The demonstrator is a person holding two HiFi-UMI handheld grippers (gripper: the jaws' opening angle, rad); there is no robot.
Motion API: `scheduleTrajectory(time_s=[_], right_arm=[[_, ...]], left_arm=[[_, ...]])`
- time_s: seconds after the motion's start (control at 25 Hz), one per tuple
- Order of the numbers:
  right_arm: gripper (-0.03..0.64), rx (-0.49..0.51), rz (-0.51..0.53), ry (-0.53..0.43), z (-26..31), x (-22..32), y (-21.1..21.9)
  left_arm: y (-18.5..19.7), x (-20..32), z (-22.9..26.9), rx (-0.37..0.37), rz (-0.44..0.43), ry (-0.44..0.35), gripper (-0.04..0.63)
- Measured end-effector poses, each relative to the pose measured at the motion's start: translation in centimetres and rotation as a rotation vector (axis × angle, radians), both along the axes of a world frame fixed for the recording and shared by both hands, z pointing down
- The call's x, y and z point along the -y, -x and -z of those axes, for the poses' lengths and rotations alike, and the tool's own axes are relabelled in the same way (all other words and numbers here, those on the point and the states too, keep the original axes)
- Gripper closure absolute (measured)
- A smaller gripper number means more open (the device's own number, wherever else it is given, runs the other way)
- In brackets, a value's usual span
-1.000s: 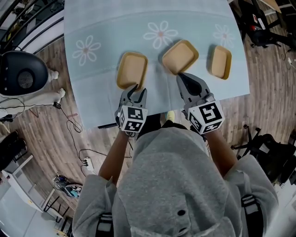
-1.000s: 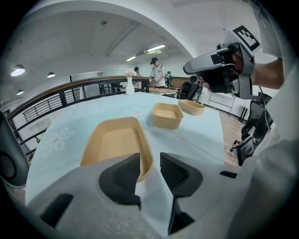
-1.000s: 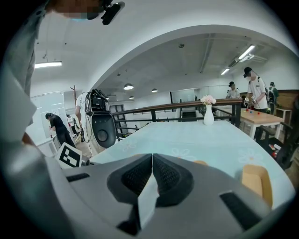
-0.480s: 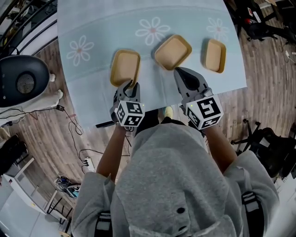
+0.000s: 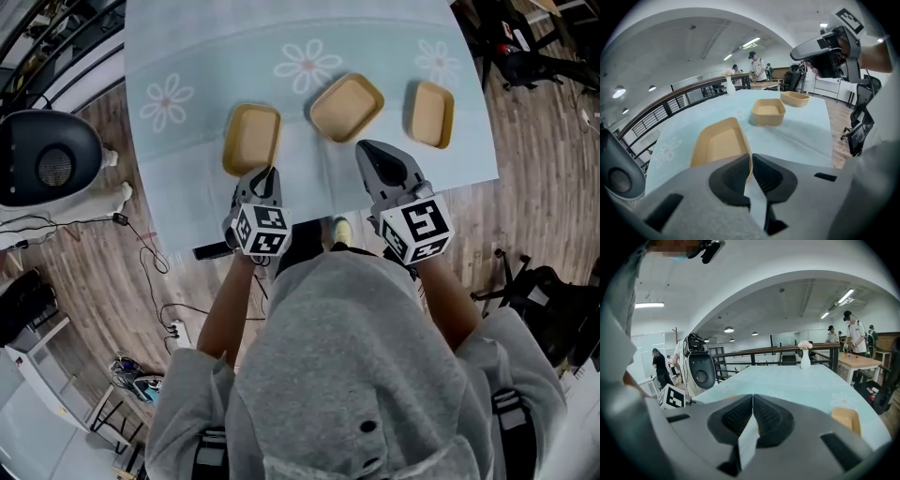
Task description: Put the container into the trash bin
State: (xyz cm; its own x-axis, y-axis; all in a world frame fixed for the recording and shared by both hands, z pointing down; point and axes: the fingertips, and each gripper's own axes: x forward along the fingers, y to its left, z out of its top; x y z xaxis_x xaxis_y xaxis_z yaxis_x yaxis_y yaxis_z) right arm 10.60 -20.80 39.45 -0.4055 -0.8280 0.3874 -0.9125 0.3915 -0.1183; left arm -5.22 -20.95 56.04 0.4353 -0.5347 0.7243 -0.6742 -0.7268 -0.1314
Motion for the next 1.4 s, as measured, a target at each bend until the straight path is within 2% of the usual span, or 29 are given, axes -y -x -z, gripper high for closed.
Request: scheduleTrajectory(time_s=[0.48, 0.8, 1.12, 1.4], right_arm=[[0.591, 0.022, 0.04, -0.048, 1.1, -1.6, -1.4], [0.591, 0.031, 0.101, -0.068, 1.6, -3.3, -2.4], [0.591, 0.053, 0.214, -0.081, 2.2, -5.4, -0.5], [0.591, 0.073, 0.363, -0.096, 2.4, -7.3, 3.5]], left_arm=[[0.2, -1.5, 2.4, 0.003, 0.078, -0.068, 0.56], [0.4, -3.7, 3.9, 0.006, 0.173, -0.099, 0.56], [3.6, -7.8, 5.5, 0.023, 0.335, -0.131, 0.56], [8.2, -13.0, 6.2, 0.049, 0.512, -0.147, 0.56]])
